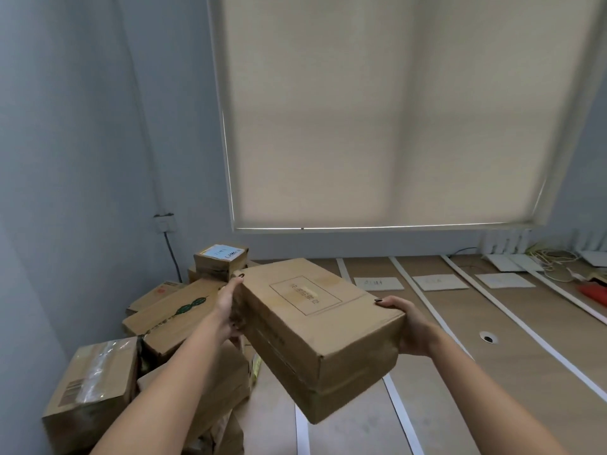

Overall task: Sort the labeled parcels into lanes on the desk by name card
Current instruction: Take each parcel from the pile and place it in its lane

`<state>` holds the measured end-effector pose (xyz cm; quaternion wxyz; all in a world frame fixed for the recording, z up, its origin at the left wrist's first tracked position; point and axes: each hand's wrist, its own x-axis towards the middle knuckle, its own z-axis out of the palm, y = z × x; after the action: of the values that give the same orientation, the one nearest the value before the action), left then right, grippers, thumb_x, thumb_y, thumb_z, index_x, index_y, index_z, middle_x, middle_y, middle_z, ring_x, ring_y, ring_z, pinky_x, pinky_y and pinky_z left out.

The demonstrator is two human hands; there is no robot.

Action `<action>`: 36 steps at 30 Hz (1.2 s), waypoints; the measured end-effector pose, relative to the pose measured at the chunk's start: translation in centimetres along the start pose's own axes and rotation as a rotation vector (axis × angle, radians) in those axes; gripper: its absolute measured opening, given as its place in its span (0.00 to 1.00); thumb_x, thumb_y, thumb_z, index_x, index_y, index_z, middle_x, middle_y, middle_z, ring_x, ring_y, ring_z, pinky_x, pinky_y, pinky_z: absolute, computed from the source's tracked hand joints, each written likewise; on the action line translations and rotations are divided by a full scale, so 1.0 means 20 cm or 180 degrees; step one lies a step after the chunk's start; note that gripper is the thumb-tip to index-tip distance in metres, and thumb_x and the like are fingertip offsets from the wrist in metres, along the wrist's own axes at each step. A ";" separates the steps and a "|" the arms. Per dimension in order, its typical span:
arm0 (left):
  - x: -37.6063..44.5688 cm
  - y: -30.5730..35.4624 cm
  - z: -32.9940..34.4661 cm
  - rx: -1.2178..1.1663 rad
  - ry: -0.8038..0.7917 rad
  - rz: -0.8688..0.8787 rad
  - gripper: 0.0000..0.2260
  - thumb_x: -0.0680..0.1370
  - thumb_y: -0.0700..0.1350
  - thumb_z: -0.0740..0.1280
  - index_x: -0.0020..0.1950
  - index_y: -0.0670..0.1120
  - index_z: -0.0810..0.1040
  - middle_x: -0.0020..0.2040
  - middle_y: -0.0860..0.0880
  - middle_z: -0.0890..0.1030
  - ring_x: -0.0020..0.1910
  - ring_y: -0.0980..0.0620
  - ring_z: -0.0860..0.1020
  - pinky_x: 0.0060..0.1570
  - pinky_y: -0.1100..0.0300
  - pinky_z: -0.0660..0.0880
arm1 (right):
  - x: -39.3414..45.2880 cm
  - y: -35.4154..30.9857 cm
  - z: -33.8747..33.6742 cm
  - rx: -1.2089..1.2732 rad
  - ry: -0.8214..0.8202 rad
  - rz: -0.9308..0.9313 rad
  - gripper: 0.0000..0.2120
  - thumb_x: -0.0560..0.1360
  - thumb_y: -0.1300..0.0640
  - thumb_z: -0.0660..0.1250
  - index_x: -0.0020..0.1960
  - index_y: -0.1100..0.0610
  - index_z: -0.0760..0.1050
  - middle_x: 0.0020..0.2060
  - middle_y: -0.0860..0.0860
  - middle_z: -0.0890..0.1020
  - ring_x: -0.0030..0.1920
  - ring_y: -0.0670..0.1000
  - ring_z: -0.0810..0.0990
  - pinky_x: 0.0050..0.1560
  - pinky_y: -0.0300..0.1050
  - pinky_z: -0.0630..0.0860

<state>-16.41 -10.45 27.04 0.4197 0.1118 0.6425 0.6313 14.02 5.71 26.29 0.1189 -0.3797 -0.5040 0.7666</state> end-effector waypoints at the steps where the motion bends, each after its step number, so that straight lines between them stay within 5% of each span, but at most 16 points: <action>1: 0.01 0.01 -0.02 -0.0014 0.0014 -0.0035 0.33 0.73 0.63 0.62 0.72 0.47 0.62 0.68 0.39 0.68 0.66 0.36 0.66 0.62 0.40 0.66 | 0.00 -0.01 -0.02 0.0017 0.0012 0.0052 0.27 0.62 0.41 0.66 0.52 0.59 0.74 0.36 0.56 0.78 0.38 0.53 0.76 0.39 0.44 0.73; 7: 0.04 0.01 0.01 -0.0422 0.0737 -0.0130 0.33 0.71 0.62 0.66 0.70 0.46 0.63 0.60 0.42 0.74 0.60 0.39 0.72 0.59 0.37 0.71 | 0.08 -0.04 -0.05 0.0817 0.0341 -0.0516 0.28 0.77 0.37 0.48 0.58 0.59 0.71 0.46 0.59 0.77 0.44 0.58 0.76 0.42 0.50 0.74; 10: 0.04 0.00 0.05 -0.0669 0.1292 -0.0121 0.33 0.72 0.61 0.67 0.69 0.44 0.66 0.63 0.42 0.75 0.61 0.40 0.73 0.60 0.41 0.72 | 0.13 -0.06 -0.01 0.0602 0.0710 -0.0637 0.25 0.79 0.39 0.49 0.62 0.56 0.69 0.55 0.60 0.77 0.52 0.61 0.77 0.43 0.52 0.77; 18: 0.05 0.04 0.16 -0.0792 0.1759 0.0037 0.29 0.73 0.60 0.67 0.65 0.41 0.70 0.61 0.43 0.76 0.59 0.44 0.75 0.58 0.52 0.75 | 0.24 -0.09 0.16 0.0351 0.1212 -0.1262 0.18 0.82 0.58 0.50 0.69 0.50 0.67 0.48 0.48 0.76 0.48 0.51 0.77 0.42 0.47 0.75; 22: 0.06 0.05 0.16 -0.0820 0.1551 0.0016 0.28 0.74 0.61 0.65 0.64 0.42 0.71 0.61 0.43 0.77 0.59 0.43 0.76 0.59 0.49 0.75 | 0.24 -0.08 0.20 0.0146 0.1228 -0.1473 0.18 0.80 0.63 0.49 0.58 0.54 0.76 0.45 0.53 0.82 0.41 0.50 0.79 0.31 0.39 0.78; 26: 0.09 0.02 0.12 -0.0488 0.0872 0.0190 0.30 0.75 0.65 0.57 0.70 0.46 0.69 0.66 0.44 0.74 0.63 0.41 0.73 0.62 0.46 0.71 | 0.26 -0.08 0.16 0.0348 0.1448 -0.1414 0.17 0.80 0.62 0.50 0.58 0.62 0.76 0.53 0.60 0.78 0.51 0.58 0.78 0.45 0.49 0.80; 30: 0.09 0.01 0.11 -0.0142 0.0547 0.0595 0.22 0.79 0.59 0.56 0.61 0.45 0.75 0.49 0.46 0.81 0.44 0.50 0.79 0.35 0.59 0.74 | 0.26 -0.07 0.11 0.0202 0.1629 -0.1384 0.13 0.80 0.60 0.53 0.50 0.60 0.76 0.52 0.61 0.79 0.52 0.61 0.78 0.41 0.49 0.80; 34: 0.11 -0.01 0.12 0.0234 0.0333 0.0777 0.18 0.80 0.56 0.57 0.63 0.48 0.74 0.45 0.52 0.80 0.42 0.55 0.77 0.33 0.61 0.69 | 0.24 -0.05 0.08 -0.0199 0.1850 -0.1389 0.11 0.77 0.58 0.58 0.41 0.58 0.77 0.43 0.60 0.80 0.40 0.55 0.78 0.40 0.45 0.75; 36: 0.12 -0.03 0.12 0.0277 0.0176 0.0846 0.19 0.80 0.55 0.57 0.68 0.49 0.70 0.49 0.52 0.80 0.43 0.55 0.77 0.33 0.62 0.70 | 0.23 -0.03 0.05 -0.0669 0.1942 -0.1504 0.08 0.76 0.57 0.62 0.44 0.55 0.81 0.42 0.52 0.80 0.43 0.51 0.76 0.41 0.41 0.71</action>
<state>-16.17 -7.21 25.92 0.3093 0.1965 0.6602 0.6557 10.05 7.91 24.89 0.3967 -0.4736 -0.5947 0.5144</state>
